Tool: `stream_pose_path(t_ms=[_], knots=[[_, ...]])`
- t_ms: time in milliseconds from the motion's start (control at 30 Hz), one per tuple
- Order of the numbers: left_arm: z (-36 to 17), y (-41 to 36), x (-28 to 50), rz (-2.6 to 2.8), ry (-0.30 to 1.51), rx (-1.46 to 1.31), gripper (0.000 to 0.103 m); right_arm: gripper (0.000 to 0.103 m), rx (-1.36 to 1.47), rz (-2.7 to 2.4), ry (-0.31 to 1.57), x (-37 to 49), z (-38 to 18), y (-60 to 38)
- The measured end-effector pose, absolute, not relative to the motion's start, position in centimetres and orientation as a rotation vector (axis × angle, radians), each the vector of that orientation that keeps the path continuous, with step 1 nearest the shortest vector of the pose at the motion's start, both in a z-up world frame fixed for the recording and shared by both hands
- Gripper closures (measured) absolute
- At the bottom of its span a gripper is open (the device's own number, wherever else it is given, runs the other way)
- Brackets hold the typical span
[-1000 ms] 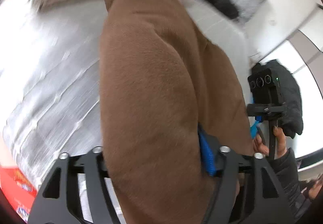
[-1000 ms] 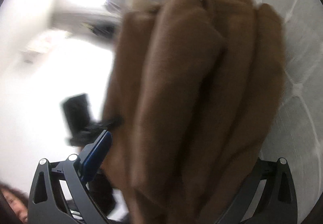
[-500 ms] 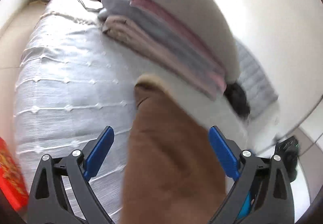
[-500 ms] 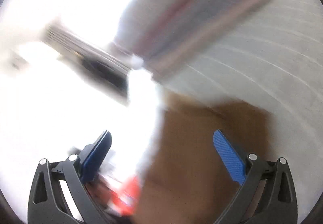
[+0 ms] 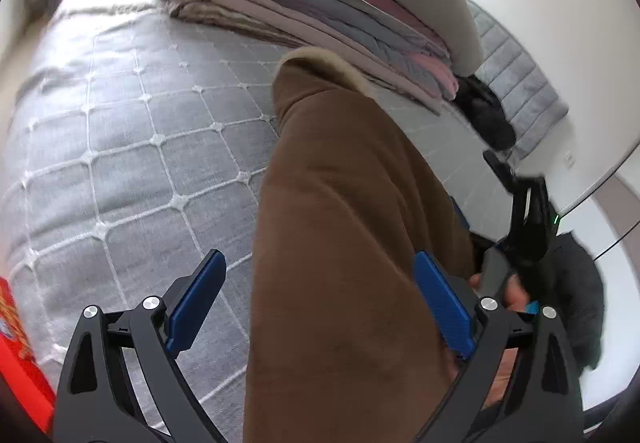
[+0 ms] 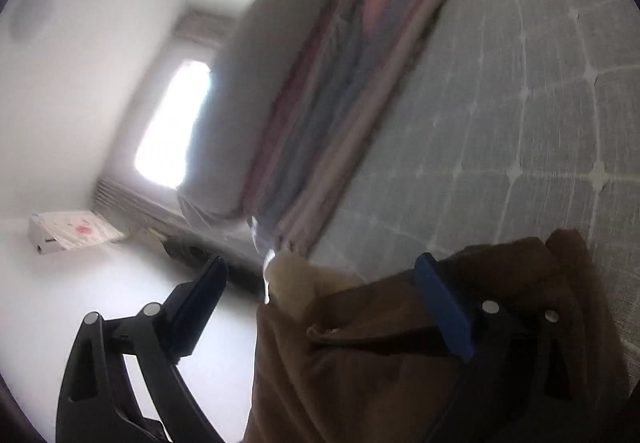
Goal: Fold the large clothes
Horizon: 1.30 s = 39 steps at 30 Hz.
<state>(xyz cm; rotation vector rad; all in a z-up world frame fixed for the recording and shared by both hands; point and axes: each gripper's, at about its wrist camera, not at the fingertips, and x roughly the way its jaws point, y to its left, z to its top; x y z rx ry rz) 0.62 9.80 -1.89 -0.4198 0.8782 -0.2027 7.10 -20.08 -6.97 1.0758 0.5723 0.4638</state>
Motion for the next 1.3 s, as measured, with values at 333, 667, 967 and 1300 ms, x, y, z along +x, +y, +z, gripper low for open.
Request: stream_pose_path(t_ms=[333,667,967,1300], knots=[[0.1,6.5,-0.6,-0.158,0.803,-0.139,0.012,0.007,0.401,0.409,0.868,6.0,-4.4,-13.9],[0.6,5.9,-1.5,-0.123,0.772,-0.045,0.012,0.007,0.421,0.314,0.869,2.5,-3.5,-18.5],[1.2,6.0,-3.2,-0.11,0.729,-0.011,0.012,0.007,0.328,0.349,0.681,-5.0,1.5,-17.4],[2.3,3.1,-9.0,-0.162,0.637,0.167,0.012,0.007,0.207,0.205,0.725,-10.7,0.6,-18.9]])
